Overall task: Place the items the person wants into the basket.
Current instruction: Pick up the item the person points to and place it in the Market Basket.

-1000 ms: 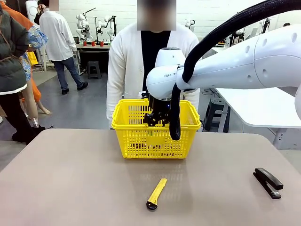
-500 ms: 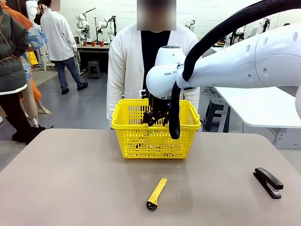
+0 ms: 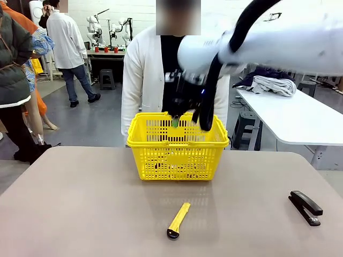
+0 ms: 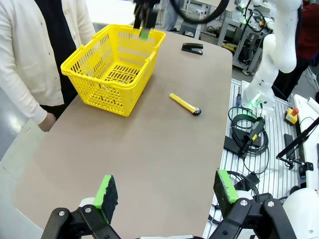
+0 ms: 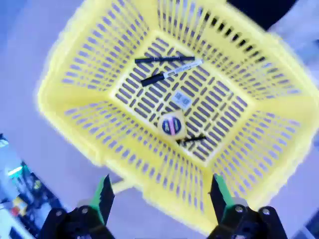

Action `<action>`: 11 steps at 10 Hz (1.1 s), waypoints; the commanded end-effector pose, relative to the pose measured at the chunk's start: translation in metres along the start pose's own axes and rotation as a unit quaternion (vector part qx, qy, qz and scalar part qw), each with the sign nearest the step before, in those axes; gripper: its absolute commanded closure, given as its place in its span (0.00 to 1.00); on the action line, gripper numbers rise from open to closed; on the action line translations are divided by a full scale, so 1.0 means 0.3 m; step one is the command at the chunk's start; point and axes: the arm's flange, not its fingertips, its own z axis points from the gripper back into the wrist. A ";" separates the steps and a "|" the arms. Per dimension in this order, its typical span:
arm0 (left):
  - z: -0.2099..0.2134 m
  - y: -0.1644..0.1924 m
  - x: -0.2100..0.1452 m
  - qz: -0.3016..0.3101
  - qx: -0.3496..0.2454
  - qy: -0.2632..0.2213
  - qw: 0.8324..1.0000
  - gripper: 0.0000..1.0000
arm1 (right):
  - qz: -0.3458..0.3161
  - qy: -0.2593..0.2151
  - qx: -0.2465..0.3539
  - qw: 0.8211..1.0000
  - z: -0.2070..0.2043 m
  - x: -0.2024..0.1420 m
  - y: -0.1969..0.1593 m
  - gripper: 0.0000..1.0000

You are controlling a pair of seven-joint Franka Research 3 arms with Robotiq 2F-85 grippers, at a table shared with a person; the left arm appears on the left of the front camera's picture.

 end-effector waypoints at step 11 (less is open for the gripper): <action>0.004 -0.002 0.000 -0.004 0.000 -0.002 1.000 0.00 | -0.094 -0.017 -0.012 0.995 0.212 -0.990 -0.297 0.00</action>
